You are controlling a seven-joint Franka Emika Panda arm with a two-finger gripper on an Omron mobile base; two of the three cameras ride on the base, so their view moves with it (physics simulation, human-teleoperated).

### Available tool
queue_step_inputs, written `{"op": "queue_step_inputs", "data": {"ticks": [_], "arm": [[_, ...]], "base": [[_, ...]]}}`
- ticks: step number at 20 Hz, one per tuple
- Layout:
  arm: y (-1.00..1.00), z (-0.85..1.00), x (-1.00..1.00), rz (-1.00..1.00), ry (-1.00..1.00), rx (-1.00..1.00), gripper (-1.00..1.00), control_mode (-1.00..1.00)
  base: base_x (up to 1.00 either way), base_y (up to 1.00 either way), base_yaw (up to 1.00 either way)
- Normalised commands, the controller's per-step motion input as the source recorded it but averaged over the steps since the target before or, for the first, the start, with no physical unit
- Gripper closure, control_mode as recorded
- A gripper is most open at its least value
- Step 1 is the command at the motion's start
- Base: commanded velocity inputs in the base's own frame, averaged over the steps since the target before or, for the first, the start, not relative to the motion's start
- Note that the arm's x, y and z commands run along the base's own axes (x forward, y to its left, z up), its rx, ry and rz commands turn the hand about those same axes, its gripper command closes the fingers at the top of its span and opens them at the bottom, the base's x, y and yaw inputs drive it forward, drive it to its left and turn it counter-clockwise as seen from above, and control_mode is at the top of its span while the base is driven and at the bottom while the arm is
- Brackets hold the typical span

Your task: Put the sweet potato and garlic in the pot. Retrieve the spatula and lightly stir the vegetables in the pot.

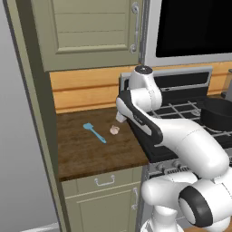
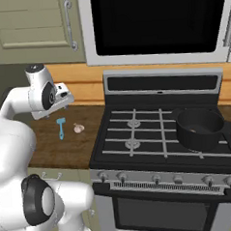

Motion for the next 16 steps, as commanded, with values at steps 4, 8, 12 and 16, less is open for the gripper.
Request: {"op": "queue_step_inputs", "data": {"ticks": [4,8,12,16], "arm": [[0.00,-0.02,0.00,0.00,0.01,0.00,-1.00,-1.00],[-0.03,-0.48,0.45,-0.08,0.17,0.00,-1.00,-1.00],[-0.07,-0.70,0.61,-0.09,0.20,0.03,-1.00,-1.00],[0.00,-0.67,0.74,-0.14,0.20,0.01,-1.00,-1.00]], "base": [[0.02,0.40,-0.06],[0.00,0.00,0.00],[0.00,0.00,0.00],[0.00,0.00,0.00]]}}
